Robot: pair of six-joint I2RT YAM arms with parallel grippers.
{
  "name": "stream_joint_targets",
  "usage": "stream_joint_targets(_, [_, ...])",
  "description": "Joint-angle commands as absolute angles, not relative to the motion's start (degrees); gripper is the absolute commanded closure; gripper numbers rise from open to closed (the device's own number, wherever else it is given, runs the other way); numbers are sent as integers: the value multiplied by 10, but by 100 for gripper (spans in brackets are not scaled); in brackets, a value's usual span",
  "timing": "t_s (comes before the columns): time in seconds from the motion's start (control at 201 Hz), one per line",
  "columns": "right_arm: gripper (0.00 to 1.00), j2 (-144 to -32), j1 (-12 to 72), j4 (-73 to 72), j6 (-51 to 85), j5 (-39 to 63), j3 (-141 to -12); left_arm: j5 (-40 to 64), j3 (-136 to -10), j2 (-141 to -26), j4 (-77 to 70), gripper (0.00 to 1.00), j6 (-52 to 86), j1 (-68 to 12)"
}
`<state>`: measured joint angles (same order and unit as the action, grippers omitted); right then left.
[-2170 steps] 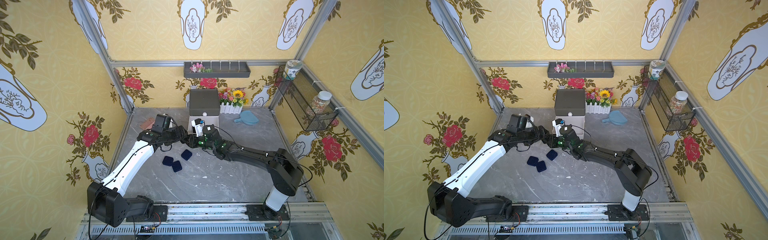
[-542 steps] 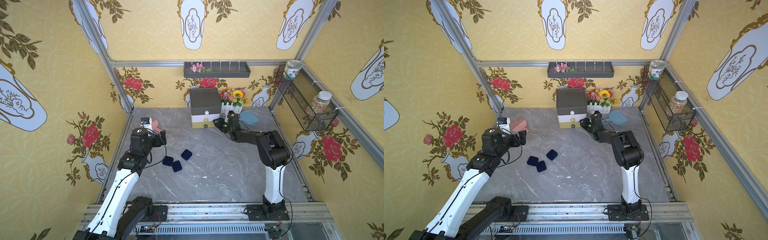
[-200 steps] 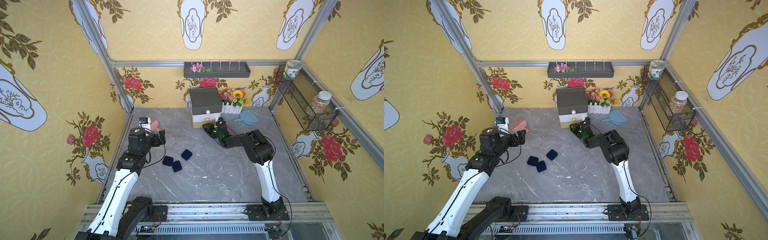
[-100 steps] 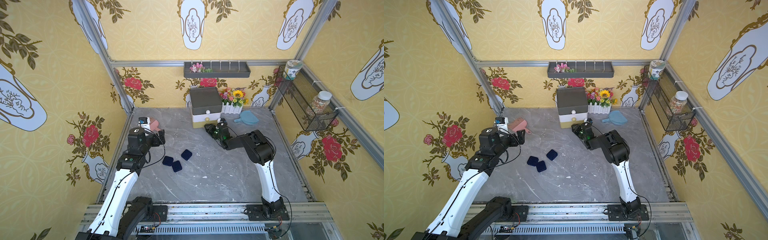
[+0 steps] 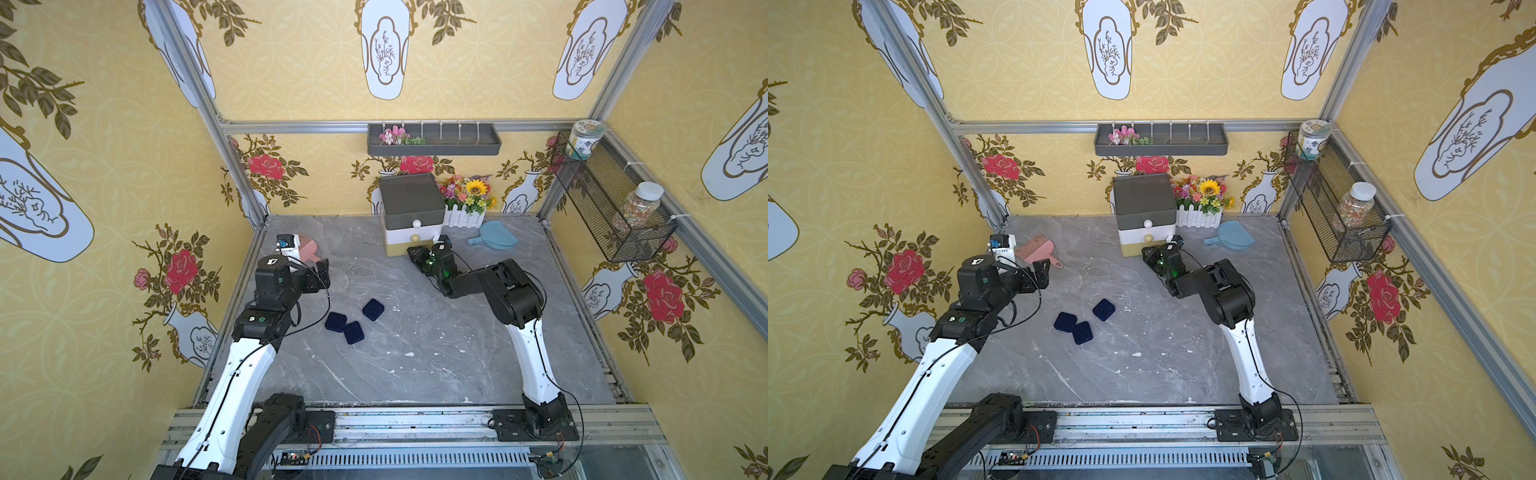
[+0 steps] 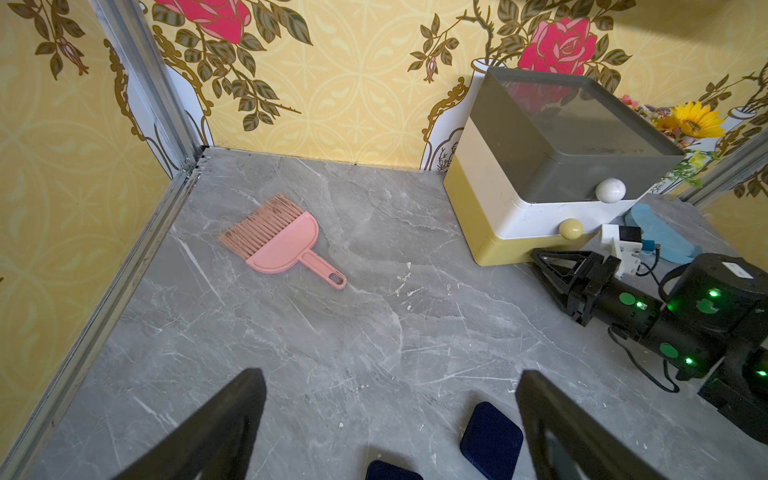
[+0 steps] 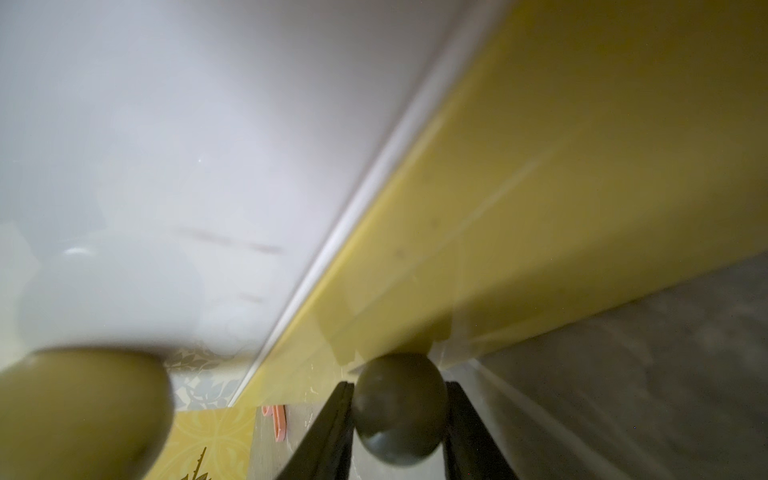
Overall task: Place the brooch boxes into the drawer by color
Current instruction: Open the drawer in the storage box.
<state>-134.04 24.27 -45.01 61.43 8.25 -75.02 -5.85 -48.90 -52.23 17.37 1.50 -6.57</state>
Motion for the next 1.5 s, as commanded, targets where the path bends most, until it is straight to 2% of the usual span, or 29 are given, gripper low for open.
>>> stream_joint_targets(0.0, [66, -1342, 242, -481, 614, 79, -754, -54, -485, -521, 161, 0, 10, -64])
stream_joint_targets(0.199, [77, -1338, 240, -487, 608, 73, -742, -53, -485, -520, 161, 0, 10, -62])
stream_joint_targets(0.423, [82, -1315, 244, -492, 599, 72, -713, -51, -484, -519, 159, 0, 10, -61])
stream_joint_targets(1.195, [83, -1136, 293, -546, 584, 78, -468, -47, -477, -521, 152, 0, 20, -58])
stream_joint_targets(1.499, [83, -1147, 311, -551, 583, 73, -456, -45, -475, -524, 150, 0, 23, -59])
